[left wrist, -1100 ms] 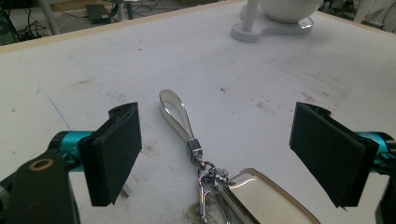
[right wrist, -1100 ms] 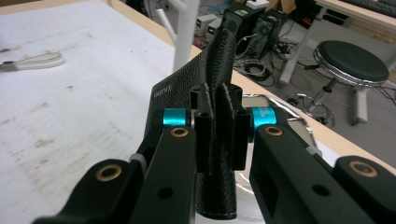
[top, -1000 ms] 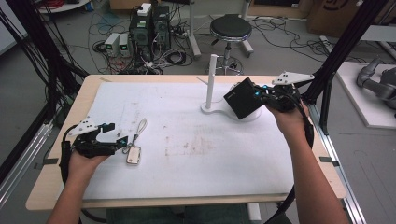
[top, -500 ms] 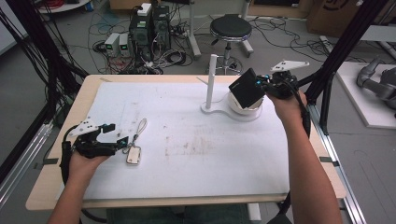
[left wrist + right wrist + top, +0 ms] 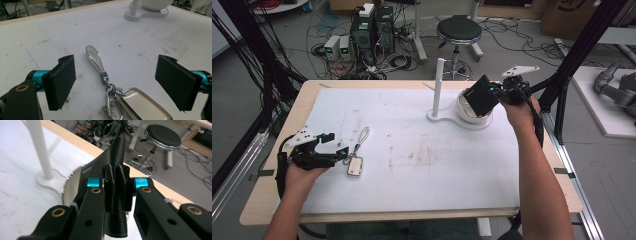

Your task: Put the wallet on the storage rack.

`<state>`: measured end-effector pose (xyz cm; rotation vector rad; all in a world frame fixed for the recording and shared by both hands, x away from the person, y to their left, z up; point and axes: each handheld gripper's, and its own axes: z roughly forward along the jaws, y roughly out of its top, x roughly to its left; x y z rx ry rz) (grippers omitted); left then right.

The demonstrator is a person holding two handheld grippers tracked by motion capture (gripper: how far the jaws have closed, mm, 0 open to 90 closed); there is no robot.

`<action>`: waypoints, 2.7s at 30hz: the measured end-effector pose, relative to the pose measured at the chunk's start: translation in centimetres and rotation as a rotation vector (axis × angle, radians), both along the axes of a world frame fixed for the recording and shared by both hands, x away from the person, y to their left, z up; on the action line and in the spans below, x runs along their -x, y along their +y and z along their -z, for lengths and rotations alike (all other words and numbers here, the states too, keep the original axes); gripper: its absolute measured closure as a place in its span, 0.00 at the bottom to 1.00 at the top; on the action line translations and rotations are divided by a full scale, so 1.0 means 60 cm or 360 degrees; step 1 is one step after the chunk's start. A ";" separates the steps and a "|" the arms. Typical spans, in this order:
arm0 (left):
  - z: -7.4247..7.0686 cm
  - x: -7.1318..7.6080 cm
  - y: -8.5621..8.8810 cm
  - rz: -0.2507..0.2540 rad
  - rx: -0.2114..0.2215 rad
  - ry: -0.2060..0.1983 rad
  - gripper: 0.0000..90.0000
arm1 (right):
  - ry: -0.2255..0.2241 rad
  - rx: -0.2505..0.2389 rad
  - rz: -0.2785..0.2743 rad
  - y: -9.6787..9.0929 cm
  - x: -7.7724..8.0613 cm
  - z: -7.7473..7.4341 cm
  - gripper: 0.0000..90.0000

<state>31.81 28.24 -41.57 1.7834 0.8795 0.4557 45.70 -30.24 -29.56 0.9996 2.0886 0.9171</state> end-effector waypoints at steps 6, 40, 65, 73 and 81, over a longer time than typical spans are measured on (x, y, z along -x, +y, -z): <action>0.000 0.000 0.001 -0.0001 -0.0002 0.0003 0.19 | -0.0011 0.0049 0.0043 -0.001 -0.002 0.008 0.94; -0.006 0.003 -0.003 0.0010 -0.0005 -0.0014 0.19 | 0.0047 -0.0222 0.0147 -0.022 0.060 0.044 0.43; -0.005 -0.005 -0.015 0.0056 -0.0006 -0.0026 0.19 | 0.0068 -0.0453 0.0012 0.000 0.189 0.180 0.23; -0.005 -0.006 -0.019 0.0063 0.0001 -0.0026 0.19 | 0.0080 -0.0410 0.0003 0.006 0.189 0.187 0.23; -0.003 -0.008 -0.021 0.0060 -0.0010 -0.0020 0.19 | 0.0089 -0.0401 0.0001 0.001 0.188 0.189 0.23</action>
